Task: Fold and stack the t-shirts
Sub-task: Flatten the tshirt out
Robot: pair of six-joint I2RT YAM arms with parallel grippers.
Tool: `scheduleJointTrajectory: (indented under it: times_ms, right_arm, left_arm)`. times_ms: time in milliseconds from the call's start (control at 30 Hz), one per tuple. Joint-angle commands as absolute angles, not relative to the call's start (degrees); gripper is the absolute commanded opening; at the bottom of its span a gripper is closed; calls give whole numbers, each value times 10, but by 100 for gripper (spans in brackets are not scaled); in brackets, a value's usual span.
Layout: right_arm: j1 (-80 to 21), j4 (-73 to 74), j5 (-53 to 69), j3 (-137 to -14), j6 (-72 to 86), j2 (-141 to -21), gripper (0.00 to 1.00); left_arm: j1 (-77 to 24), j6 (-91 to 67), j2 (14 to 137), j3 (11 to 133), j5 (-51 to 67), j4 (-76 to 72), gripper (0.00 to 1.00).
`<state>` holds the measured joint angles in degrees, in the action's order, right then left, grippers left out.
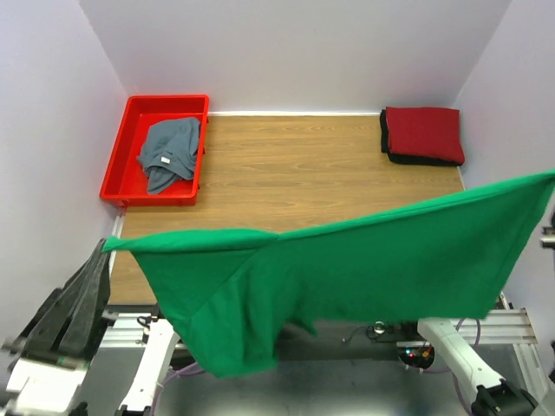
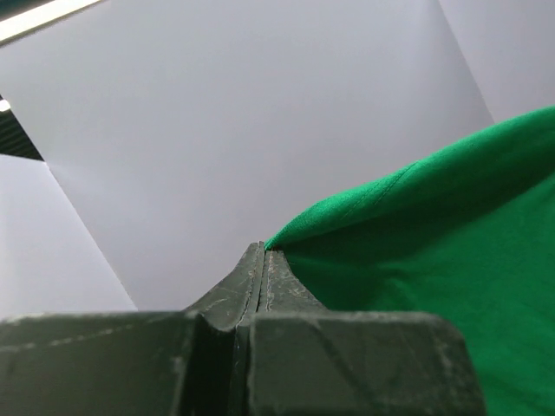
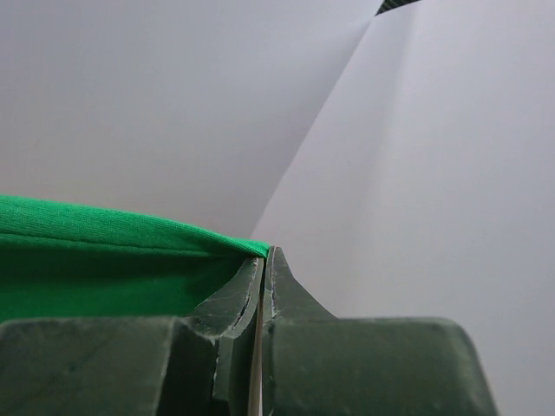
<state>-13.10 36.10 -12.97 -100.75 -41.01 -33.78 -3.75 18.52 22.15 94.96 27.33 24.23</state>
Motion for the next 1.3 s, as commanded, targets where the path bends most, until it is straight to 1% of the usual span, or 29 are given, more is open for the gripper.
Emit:
scheduleJointTrajectory:
  times_ms: [0,33,100,133,167,233,267,367,467,500,600,633,667,700,733,767,800,933,967,1000,1133,1167,1200,1233,1267]
  right_arm:
    - [-129,345,-130,-919,-452,-355,1]
    - [-129,344,-128,-897,-456,-356,1]
    - [-129,341,-117,-847,-463,-357,1]
    - [-129,339,-109,-799,-463,-357,1]
    - [-129,338,-101,-768,-463,-358,1]
    - [-129,319,-77,-715,-462,-356,1]
    - [-128,302,-70,-658,-464,-359,1]
    - [-129,265,-57,-566,-468,-373,1]
    - [-128,233,-36,-509,-468,-412,1]
    - [-128,206,-28,-472,-467,-439,0]
    - [-129,129,-25,-425,-476,-498,1]
    - [-129,106,-25,-405,-475,-549,1]
    - [-128,73,-24,-403,-475,-575,1]
    - [-129,57,-24,-403,-473,-605,1]
    - [-127,42,-26,-410,-471,-633,1]
    - [-126,30,-28,-418,-469,-689,1]
    - [-122,9,-25,-429,-464,-713,1]
    - [-90,-17,-10,-523,-451,-827,1]
    - [-90,-17,-8,-524,-449,-846,1]
    - [-77,-18,-4,-558,-445,-889,1]
    - [-48,-17,-4,-651,-436,-990,1]
    - [-41,-16,-6,-667,-434,-1013,1]
    - [-37,-17,-10,-705,-431,-1033,1]
    - [-35,-16,-14,-722,-429,-1074,1]
    - [-31,-16,-17,-742,-426,-1092,1]
  left_arm:
    - [-36,199,250,884,247,260,0]
    - [-36,206,251,842,254,264,0]
    - [-36,224,254,796,277,267,0]
    - [-36,229,255,744,284,265,0]
    - [-36,235,255,717,287,262,0]
    - [-36,245,259,664,284,239,0]
    - [-36,252,266,617,286,221,0]
    - [-36,263,282,531,287,181,0]
    - [-37,272,332,470,289,130,0]
    - [-37,280,367,458,293,101,0]
    - [-40,300,431,417,290,55,0]
    - [-42,303,481,411,281,21,0]
    - [-45,306,509,406,273,5,0]
    - [-49,308,567,410,256,-22,0]
    - [-52,308,598,418,251,-28,0]
    - [-52,308,630,445,249,-32,0]
    - [-55,305,690,462,248,-34,0]
    - [-68,288,816,574,229,-42,0]
    - [-70,287,838,575,223,-45,0]
    - [-74,287,883,616,213,-44,0]
    - [-83,278,992,734,188,-32,0]
    - [-85,277,1012,783,181,-28,0]
    - [-88,279,1036,811,167,-13,0]
    - [-89,279,1080,836,160,-8,0]
    - [-89,279,1104,889,148,-2,0]
